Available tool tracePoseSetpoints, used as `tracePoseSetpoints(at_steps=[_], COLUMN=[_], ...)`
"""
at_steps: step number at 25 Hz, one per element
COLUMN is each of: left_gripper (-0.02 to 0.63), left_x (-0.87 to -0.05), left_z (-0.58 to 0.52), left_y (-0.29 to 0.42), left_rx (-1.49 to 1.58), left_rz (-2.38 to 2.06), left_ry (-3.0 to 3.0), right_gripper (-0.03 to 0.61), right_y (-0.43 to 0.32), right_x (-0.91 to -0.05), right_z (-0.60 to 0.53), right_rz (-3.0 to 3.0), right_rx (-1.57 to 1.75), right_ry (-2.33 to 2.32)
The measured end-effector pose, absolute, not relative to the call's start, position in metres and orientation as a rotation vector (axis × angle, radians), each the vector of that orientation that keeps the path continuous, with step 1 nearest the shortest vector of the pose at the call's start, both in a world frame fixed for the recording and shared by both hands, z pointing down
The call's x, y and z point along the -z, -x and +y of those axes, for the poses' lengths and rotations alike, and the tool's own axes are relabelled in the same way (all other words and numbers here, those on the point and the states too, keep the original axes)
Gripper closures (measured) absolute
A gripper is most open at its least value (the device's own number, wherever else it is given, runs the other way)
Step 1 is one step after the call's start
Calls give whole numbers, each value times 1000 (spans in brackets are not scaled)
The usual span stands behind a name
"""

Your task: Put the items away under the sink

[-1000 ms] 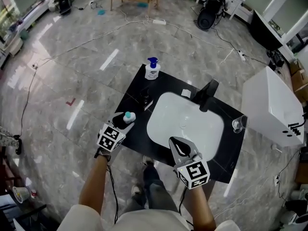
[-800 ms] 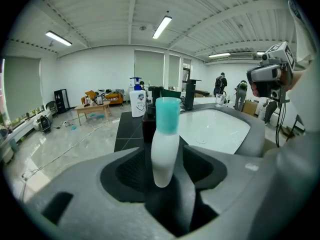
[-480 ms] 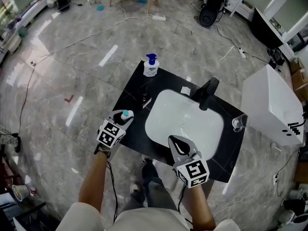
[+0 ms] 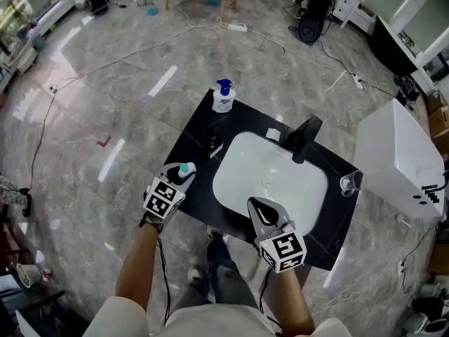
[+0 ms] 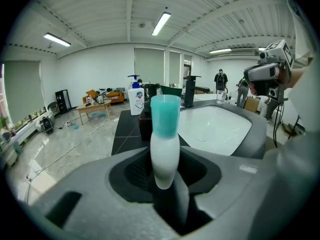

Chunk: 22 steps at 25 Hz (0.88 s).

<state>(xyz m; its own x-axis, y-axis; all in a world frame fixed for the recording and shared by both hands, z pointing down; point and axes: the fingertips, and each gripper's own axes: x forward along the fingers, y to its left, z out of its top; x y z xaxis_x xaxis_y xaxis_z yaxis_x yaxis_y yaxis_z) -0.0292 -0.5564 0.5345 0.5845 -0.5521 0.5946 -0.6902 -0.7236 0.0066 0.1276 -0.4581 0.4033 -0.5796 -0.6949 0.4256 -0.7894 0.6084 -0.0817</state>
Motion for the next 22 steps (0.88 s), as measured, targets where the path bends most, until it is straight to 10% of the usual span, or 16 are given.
tracePoseSetpoints(at_steps=[22], left_gripper=[472], left_x=[-428], left_z=[-454], left_y=[34], left_rx=[-713], left_rz=[-1079], left_ry=[-2695], right_gripper=[571], right_y=[-128], right_x=[-335], right_z=[-376], right_rz=[-2479], right_rx=[-255], right_ry=[-1391])
